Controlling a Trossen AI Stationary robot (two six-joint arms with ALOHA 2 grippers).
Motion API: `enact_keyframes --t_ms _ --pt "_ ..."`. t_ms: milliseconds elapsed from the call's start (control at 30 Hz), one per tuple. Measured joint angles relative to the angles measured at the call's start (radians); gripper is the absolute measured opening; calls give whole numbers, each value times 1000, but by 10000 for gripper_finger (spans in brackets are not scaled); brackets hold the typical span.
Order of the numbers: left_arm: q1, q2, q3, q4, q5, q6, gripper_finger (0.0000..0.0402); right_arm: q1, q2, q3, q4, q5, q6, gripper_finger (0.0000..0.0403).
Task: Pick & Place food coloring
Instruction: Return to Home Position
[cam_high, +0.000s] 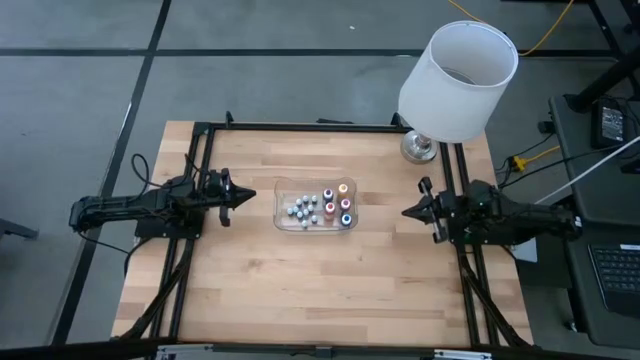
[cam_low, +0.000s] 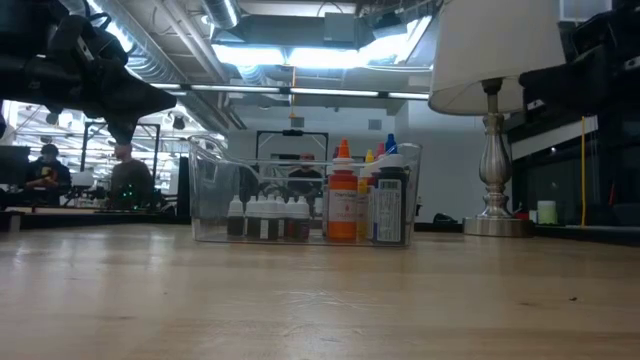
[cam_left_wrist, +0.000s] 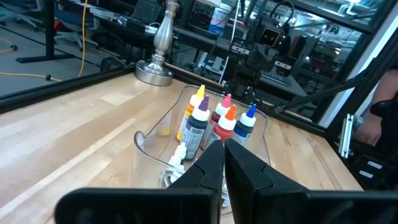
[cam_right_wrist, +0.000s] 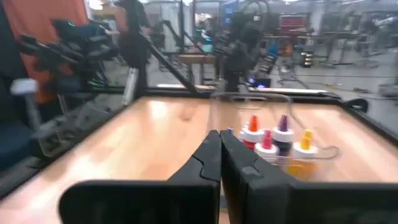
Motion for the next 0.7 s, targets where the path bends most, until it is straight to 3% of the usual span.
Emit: enact_keyframes --t_ms 233,700 --pt "0 0 0 0 0 0 11 0 47 0 -2 26 -101 5" --pt "0 0 0 0 0 0 10 0 61 0 -3 28 -100 25"
